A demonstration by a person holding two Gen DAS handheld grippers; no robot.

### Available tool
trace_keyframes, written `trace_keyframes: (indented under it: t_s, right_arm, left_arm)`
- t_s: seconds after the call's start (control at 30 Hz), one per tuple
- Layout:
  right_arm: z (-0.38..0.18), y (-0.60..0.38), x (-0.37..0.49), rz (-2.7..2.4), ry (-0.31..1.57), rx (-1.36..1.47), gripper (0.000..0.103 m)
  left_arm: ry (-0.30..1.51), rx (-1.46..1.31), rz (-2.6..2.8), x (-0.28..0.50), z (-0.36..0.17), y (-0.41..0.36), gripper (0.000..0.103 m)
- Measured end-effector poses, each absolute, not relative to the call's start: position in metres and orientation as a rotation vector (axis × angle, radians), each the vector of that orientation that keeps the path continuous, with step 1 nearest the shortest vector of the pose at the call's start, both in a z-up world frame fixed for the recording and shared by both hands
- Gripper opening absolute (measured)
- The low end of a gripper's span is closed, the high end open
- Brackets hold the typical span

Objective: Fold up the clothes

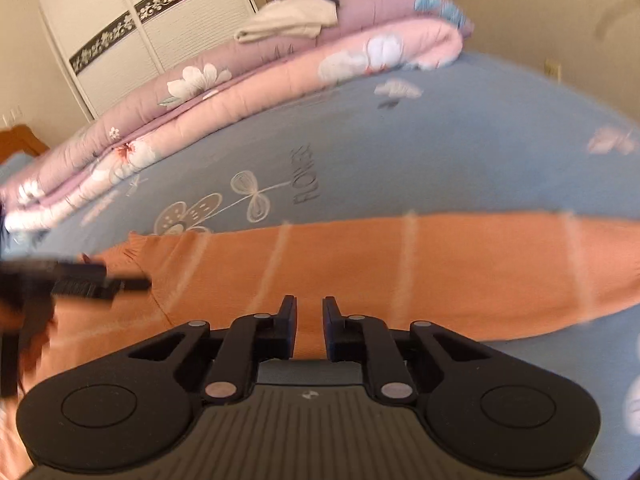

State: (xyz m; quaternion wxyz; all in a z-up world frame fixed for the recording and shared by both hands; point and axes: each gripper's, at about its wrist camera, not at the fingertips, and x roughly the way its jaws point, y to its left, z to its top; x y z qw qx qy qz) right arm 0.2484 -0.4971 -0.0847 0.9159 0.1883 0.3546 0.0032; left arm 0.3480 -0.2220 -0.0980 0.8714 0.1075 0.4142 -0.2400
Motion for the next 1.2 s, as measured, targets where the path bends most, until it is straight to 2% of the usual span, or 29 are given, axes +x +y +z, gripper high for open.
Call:
trace_keyframes:
  t_s: [0.1,0.17,0.2,0.23,0.33,0.43,0.47,0.5,0.53,0.57,0.6,0.63,0.73,0.83,0.93,1.07,1.2]
  right_arm:
    - [-0.111,-0.495,0.263,0.002,0.790,0.396,0.018]
    - [-0.122,-0.508,0.256,0.004,0.780,0.411,0.002]
    - [-0.121,-0.518,0.251,-0.002,0.791,0.443,0.000]
    - [-0.114,-0.528,0.244,-0.005,0.789,0.471,0.002]
    - [-0.086,-0.563,0.222,-0.126,0.696,0.414,0.018]
    - [-0.096,-0.621,0.215,-0.317,0.712,0.443,0.018]
    - [-0.107,-0.639,0.215,-0.362,0.762,0.468,0.011]
    - [-0.108,-0.649,0.213,-0.347,0.767,0.493,0.000]
    - [-0.109,-0.659,0.210,-0.327,0.768,0.519,0.000]
    - [-0.102,-0.660,0.211,-0.340,0.778,0.475,0.003]
    - [-0.093,-0.657,0.214,-0.380,0.769,0.397,0.014]
    - [-0.085,-0.656,0.217,-0.400,0.747,0.357,0.018]
    - [-0.078,-0.663,0.236,-0.398,0.737,0.357,0.021]
    - [-0.099,-0.662,0.261,-0.463,0.864,0.278,0.026]
    - [-0.095,-0.646,0.263,-0.485,0.890,0.189,0.026]
    - [-0.058,-0.595,0.258,-0.344,0.807,0.162,0.031]
    - [-0.031,-0.517,0.284,-0.089,0.753,0.116,0.031]
  left_arm:
    - [0.907,0.205,-0.518,0.322,-0.105,-0.216,0.099]
    - [0.927,0.226,-0.514,0.312,-0.110,-0.215,0.099]
    - [0.931,0.241,-0.515,0.309,-0.111,-0.215,0.099]
    - [0.924,0.252,-0.518,0.306,-0.111,-0.215,0.099]
    - [0.915,0.237,-0.511,0.303,-0.109,-0.213,0.099]
    - [0.931,0.219,-0.510,0.300,-0.110,-0.214,0.099]
    - [0.936,0.217,-0.510,0.298,-0.109,-0.214,0.099]
    - [0.940,0.215,-0.512,0.297,-0.108,-0.213,0.099]
    - [0.935,0.210,-0.512,0.295,-0.107,-0.211,0.099]
    - [0.927,0.204,-0.503,0.293,-0.106,-0.208,0.099]
    - [0.924,0.201,-0.489,0.292,-0.105,-0.206,0.099]
    - [0.924,0.204,-0.475,0.290,-0.105,-0.203,0.099]
    - [0.923,0.213,-0.434,0.285,-0.104,-0.194,0.099]
    - [0.939,0.198,-0.412,0.281,-0.103,-0.178,0.099]
    - [0.930,0.174,-0.379,0.279,-0.098,-0.154,0.099]
    - [0.867,0.139,-0.330,0.281,-0.085,-0.112,0.099]
    - [0.795,0.021,-0.316,0.301,-0.069,-0.048,0.099]
